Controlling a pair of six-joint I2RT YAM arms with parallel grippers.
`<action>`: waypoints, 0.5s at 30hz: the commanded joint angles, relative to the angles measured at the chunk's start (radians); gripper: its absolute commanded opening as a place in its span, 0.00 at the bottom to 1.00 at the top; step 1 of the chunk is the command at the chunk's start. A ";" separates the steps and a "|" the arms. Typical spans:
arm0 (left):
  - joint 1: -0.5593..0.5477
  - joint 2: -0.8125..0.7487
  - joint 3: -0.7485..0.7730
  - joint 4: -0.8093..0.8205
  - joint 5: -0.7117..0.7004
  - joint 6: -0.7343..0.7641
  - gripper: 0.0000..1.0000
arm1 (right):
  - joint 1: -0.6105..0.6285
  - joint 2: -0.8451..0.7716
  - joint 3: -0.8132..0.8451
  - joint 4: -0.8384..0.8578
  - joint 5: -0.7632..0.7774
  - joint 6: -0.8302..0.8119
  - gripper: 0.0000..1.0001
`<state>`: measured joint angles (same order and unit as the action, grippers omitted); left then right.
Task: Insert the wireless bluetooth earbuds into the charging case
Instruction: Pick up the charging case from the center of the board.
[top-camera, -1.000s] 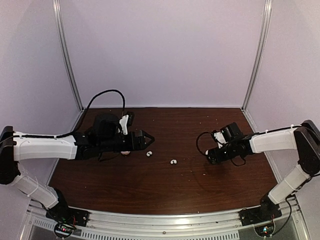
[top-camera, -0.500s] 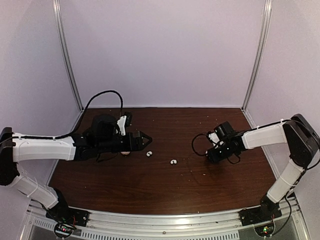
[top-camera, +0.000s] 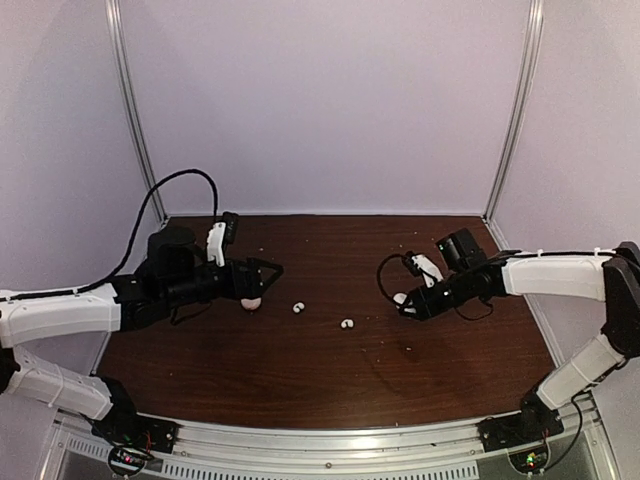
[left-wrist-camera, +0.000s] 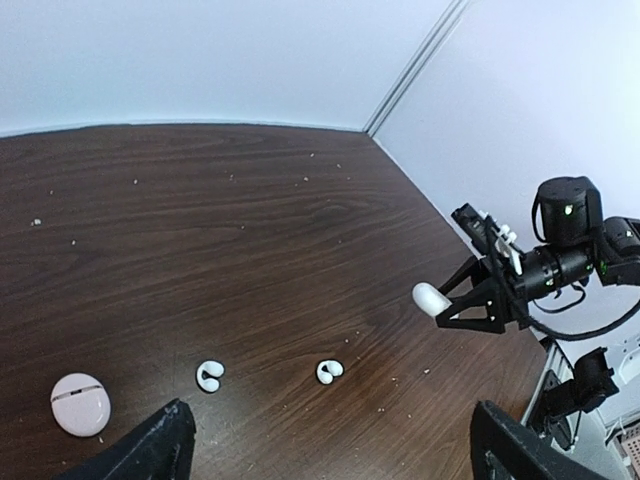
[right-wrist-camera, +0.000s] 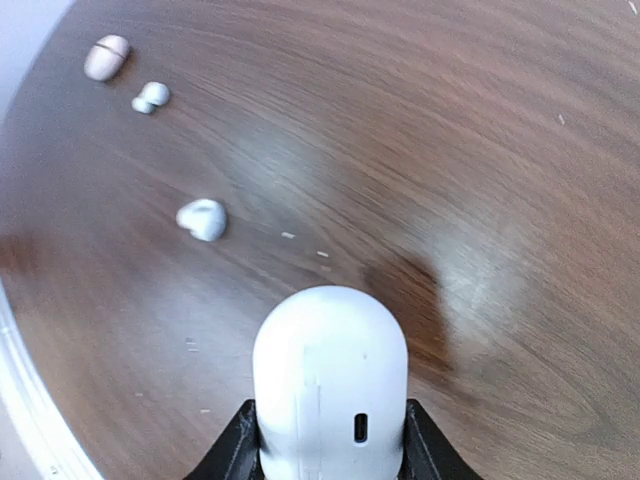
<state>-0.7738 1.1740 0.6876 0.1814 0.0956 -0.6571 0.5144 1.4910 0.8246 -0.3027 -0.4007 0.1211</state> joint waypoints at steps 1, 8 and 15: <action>-0.025 -0.080 -0.058 0.133 0.052 0.159 0.98 | 0.049 -0.140 0.037 -0.032 -0.252 -0.020 0.24; -0.171 -0.132 -0.134 0.256 0.008 0.318 0.98 | 0.250 -0.329 0.037 -0.033 -0.099 -0.088 0.26; -0.239 -0.133 -0.146 0.251 -0.050 0.422 0.97 | 0.582 -0.439 0.062 -0.066 0.406 -0.229 0.27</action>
<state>-1.0039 1.0512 0.5499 0.3653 0.0834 -0.3275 0.9764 1.0950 0.8505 -0.3408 -0.3195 -0.0151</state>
